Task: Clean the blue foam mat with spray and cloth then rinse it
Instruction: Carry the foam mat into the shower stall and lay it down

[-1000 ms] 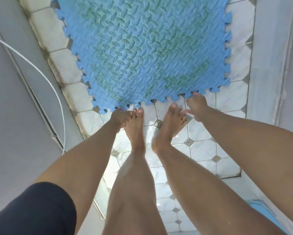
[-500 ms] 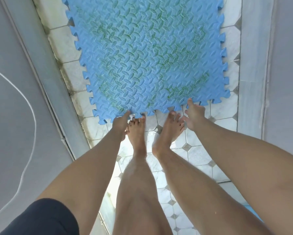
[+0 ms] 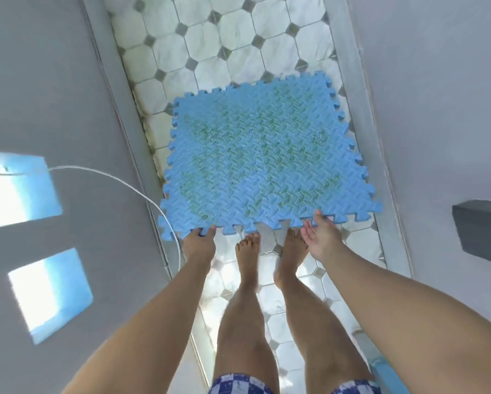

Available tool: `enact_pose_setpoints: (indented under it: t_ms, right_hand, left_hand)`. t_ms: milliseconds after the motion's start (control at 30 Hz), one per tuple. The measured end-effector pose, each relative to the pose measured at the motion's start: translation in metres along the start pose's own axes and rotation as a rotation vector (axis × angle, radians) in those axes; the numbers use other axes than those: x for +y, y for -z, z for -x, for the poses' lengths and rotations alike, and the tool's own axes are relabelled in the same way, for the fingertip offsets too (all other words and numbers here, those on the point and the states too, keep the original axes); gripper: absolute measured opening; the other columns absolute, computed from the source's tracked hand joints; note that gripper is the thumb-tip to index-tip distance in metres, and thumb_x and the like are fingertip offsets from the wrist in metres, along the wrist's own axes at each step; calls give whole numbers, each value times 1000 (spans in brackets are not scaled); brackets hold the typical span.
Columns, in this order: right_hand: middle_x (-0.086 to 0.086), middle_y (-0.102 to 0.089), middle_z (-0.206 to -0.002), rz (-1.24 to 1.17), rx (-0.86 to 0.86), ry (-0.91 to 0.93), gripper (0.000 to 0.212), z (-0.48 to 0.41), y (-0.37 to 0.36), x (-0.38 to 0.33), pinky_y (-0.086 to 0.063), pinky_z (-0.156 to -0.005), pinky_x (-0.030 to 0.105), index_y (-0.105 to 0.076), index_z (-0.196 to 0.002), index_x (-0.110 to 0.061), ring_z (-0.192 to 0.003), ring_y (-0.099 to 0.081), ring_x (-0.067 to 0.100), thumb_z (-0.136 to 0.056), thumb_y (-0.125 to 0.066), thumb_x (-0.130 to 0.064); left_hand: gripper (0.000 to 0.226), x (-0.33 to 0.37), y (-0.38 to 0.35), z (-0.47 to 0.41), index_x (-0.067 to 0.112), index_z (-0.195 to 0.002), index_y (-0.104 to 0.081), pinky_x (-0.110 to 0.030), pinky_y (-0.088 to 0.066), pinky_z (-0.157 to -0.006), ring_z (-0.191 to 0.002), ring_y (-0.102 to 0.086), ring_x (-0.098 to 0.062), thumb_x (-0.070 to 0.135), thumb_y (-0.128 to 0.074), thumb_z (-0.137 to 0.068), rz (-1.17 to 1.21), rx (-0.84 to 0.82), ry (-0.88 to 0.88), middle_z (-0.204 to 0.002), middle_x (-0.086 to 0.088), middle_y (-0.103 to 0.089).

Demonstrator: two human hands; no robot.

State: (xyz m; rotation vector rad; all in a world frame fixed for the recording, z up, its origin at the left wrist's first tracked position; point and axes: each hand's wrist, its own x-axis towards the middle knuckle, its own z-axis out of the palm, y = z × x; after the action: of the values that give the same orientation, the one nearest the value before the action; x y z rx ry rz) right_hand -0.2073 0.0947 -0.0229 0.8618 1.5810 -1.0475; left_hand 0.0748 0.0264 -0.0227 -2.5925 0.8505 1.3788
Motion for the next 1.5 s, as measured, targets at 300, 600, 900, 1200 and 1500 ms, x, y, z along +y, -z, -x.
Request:
enact_pose_setpoints:
  t_ms: [300, 600, 900, 1200, 1500]
  right_hand:
    - [14, -63, -111, -219, 55, -74, 23, 133, 50, 7, -60, -66, 34, -60, -112, -8, -92, -69, 23, -99, -68, -25]
    - [22, -59, -130, -596, 231, -89, 40, 221, 123, 99, -59, -46, 32, -47, -142, -2, -82, -62, 26, -104, -57, -10]
    - [24, -48, -145, -925, 336, -144, 19, 282, 230, 229, -63, -57, 34, -47, -87, -11, -110, -61, 27, -104, -51, -2]
    - [4, -51, -102, -1203, 434, -173, 22, 311, 305, 297, -59, -51, 24, -45, -87, -16, -83, -58, 19, -104, -49, -2]
    - [2, -48, -96, -1381, 468, -192, 25, 328, 327, 313, -61, -53, 26, -43, -85, -17, -82, -57, 18, -104, -48, -2]
  left_hand:
    - [65, 71, 90, 92, 8, -139, -63, -42, -56, -97, -111, -70, -34, 53, -64, -92, -433, -42, -216, -124, -13, -73]
    - [38, 90, 123, 167, 3, -101, -74, -36, -48, -81, -104, -67, -34, 40, -65, -94, -794, -203, -530, -101, -15, -74]
    - [35, 49, 69, 264, 13, -73, -56, -29, -43, -66, -79, -58, -27, 40, -65, -93, -1239, -360, -786, -73, -2, -58]
    - [51, -12, 15, 332, 15, -62, -46, -31, -35, -63, -61, -47, -20, 49, -57, -97, -1627, -342, -1000, -61, 0, -45]
    - [49, -36, -2, 352, 13, -64, -48, -32, -32, -55, -73, -52, -23, 41, -52, -104, -1730, -477, -1170, -65, 0, -47]
